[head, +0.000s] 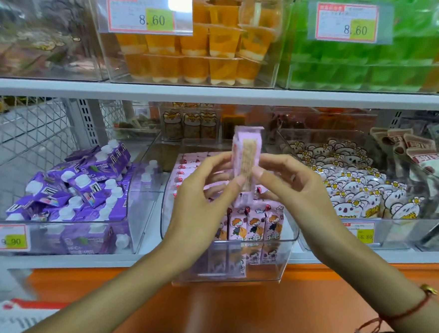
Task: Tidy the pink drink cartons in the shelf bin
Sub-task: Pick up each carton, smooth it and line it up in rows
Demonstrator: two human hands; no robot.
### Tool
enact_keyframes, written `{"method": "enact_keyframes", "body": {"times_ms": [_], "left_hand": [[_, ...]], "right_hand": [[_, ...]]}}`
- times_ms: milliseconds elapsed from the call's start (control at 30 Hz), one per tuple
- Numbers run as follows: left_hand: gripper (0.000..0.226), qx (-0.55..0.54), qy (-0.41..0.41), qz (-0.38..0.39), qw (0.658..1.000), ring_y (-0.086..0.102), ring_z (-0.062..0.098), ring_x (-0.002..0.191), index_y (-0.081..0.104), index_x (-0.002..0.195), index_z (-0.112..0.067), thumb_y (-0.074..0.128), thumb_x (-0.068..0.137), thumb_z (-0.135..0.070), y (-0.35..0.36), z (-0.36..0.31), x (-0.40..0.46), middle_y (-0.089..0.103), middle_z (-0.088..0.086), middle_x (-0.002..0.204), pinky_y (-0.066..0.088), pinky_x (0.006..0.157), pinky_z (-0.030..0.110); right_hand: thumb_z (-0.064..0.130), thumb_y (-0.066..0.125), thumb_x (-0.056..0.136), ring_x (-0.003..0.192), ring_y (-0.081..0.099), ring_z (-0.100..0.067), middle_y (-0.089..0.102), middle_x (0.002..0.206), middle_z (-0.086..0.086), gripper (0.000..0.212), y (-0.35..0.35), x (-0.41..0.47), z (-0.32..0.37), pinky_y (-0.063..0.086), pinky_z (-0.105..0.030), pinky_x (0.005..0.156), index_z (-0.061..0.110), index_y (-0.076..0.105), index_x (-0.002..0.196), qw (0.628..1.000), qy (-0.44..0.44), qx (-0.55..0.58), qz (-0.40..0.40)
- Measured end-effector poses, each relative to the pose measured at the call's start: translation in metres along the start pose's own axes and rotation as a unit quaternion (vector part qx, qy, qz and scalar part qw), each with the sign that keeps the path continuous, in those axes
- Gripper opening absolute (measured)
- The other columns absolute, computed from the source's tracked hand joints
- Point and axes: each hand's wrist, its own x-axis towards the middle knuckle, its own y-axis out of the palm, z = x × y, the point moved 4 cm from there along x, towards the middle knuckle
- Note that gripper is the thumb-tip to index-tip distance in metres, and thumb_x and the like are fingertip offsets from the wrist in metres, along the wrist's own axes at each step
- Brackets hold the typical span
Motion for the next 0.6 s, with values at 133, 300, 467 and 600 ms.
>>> {"method": "enact_keyframes", "body": {"times_ms": [133, 300, 467, 600], "left_hand": [[0.017, -0.127, -0.148, 0.044, 0.98, 0.069, -0.002, 0.086, 0.068, 0.103, -0.031, 0.059, 0.089, -0.032, 0.005, 0.009, -0.002, 0.075, -0.015, 0.092, 0.05, 0.064, 0.007], [0.02, -0.167, -0.22, 0.047, 0.96, 0.071, 0.002, 0.082, 0.071, 0.105, -0.022, 0.058, 0.093, -0.03, 0.007, 0.016, -0.004, 0.076, -0.007, 0.091, 0.051, 0.061, 0.009], [0.026, -0.123, -0.178, 0.055, 0.975, 0.069, -0.001, 0.092, 0.067, 0.113, -0.028, 0.062, 0.088, -0.031, 0.0, 0.014, 0.002, 0.074, -0.014, 0.097, 0.051, 0.07, 0.009], [0.031, -0.081, -0.104, 0.069, 0.989, 0.063, -0.003, 0.104, 0.063, 0.111, -0.036, 0.067, 0.086, -0.018, -0.01, 0.008, 0.007, 0.069, -0.021, 0.11, 0.049, 0.086, 0.011]], "right_hand": [[0.03, 0.068, 0.082, 0.067, 0.065, -0.005, 0.072, 0.091, -0.001, 0.018, -0.004, 0.002, -0.01, 0.05, -0.015, 0.06, 0.016, 0.07, 0.094, 0.998, 0.052, -0.009, -0.016], [0.033, 0.067, 0.085, 0.063, 0.062, -0.015, 0.07, 0.091, -0.014, 0.025, -0.001, 0.002, -0.015, 0.05, -0.018, 0.055, 0.01, 0.065, 0.093, 0.997, 0.078, -0.015, -0.015], [0.027, 0.06, 0.09, 0.068, 0.065, -0.012, 0.067, 0.079, 0.002, 0.022, 0.002, 0.002, -0.012, 0.054, -0.021, 0.064, 0.02, 0.059, 0.111, 0.999, 0.038, -0.021, 0.022], [0.023, 0.058, 0.092, 0.093, 0.065, -0.008, 0.063, 0.105, 0.004, 0.035, 0.004, -0.001, -0.006, 0.052, -0.02, 0.082, 0.039, 0.05, 0.122, 0.994, -0.036, -0.07, 0.081]]}}
